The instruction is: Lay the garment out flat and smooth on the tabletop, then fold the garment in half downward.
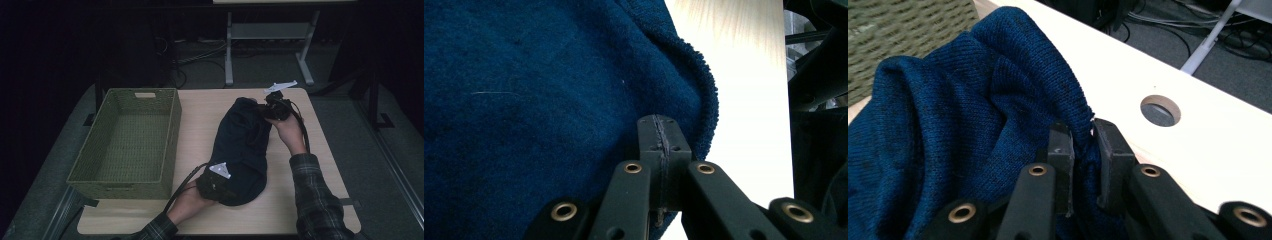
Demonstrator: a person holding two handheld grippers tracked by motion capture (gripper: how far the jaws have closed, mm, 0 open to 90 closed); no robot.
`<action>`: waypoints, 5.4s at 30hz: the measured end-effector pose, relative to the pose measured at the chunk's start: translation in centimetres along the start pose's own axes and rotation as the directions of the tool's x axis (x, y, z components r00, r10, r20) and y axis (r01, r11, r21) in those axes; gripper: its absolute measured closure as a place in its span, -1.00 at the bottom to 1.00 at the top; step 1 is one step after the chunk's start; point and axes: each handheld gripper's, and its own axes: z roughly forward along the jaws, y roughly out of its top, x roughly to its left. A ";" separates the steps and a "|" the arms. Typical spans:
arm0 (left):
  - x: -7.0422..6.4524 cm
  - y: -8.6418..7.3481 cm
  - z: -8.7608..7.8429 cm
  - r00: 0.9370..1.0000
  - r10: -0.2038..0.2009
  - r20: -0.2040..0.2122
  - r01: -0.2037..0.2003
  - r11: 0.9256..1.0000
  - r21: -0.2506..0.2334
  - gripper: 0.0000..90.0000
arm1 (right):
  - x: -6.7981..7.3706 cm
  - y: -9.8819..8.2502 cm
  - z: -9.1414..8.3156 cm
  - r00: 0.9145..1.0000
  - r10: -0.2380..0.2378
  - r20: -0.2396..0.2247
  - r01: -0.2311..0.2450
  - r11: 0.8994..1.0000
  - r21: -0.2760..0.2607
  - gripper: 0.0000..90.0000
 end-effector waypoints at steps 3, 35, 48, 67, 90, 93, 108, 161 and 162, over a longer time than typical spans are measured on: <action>0.0 0.0 0.0 1.000 0.004 -0.003 -0.004 1.000 0.003 1.00 | 0.0 0.1 1.0 1.000 -0.009 0.001 0.009 1.000 0.020 0.76; 0.3 0.0 0.1 1.000 -0.018 0.021 0.018 1.000 -0.008 1.00 | -1.5 -0.9 2.0 0.997 0.075 0.005 -0.075 0.997 0.010 0.31; 0.2 0.9 -2.0 1.000 -0.016 -0.006 0.015 0.996 -0.086 0.68 | 0.0 -5.4 -2.8 0.998 0.067 -0.016 -0.067 0.998 0.019 1.00; 5.5 3.8 -4.3 0.926 -0.130 -0.355 0.070 0.981 -0.178 1.00 | 3.7 -11.4 -4.4 0.998 0.038 -0.059 -0.035 0.998 0.054 1.00; 6.9 2.0 -1.9 0.928 -0.167 -0.333 0.144 0.985 -0.092 1.00 | 4.3 -14.0 -2.3 0.999 0.014 -0.036 -0.007 0.985 0.175 1.00; 6.3 1.8 -1.8 0.937 -0.159 -0.311 0.139 0.987 -0.084 1.00 | 4.2 -14.0 -2.3 0.999 0.017 -0.037 -0.010 0.985 0.175 1.00; 3.9 0.6 -2.0 0.963 -0.121 -0.239 0.114 0.992 -0.046 1.00 | 6.2 -15.2 -3.8 0.999 -0.018 -0.035 0.024 0.984 0.176 1.00; 7.0 5.7 -6.9 0.920 -0.182 -0.348 0.107 0.968 -0.225 -0.02 | 6.5 -16.4 -6.3 0.998 0.016 -0.053 -0.012 0.997 0.074 0.06; 7.4 6.0 -7.0 0.916 -0.190 -0.354 0.110 0.966 -0.233 -0.01 | 6.6 -16.4 -6.3 0.998 0.018 -0.055 -0.014 0.997 0.074 0.06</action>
